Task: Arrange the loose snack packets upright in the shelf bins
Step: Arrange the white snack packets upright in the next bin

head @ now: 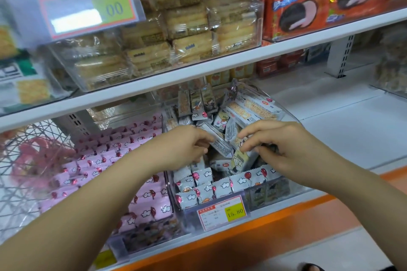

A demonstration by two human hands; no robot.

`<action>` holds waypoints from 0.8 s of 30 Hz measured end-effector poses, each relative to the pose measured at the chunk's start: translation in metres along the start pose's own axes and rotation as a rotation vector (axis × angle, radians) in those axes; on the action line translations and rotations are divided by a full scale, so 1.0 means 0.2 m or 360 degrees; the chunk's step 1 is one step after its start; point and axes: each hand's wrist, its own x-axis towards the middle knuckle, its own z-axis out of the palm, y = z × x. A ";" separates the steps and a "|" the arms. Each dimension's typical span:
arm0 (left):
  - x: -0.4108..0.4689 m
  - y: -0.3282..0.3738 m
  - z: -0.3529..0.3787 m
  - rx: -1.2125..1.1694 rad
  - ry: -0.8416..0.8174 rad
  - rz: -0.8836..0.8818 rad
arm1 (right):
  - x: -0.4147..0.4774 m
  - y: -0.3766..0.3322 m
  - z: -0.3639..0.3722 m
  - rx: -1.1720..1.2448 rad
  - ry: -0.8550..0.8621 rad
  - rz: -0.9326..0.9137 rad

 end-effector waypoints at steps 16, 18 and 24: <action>-0.09 -0.07 0.02 0.0491 0.0522 0.0161 | 0.10 -0.04 0.11 0.0120 0.0191 0.0042; -0.10 -0.06 0.02 0.0284 0.0501 0.0174 | 0.10 -0.04 0.10 0.0201 0.0306 0.0127; -0.10 -0.04 0.02 -0.0613 0.0399 0.0066 | 0.06 -0.06 0.04 0.0608 0.0562 0.0260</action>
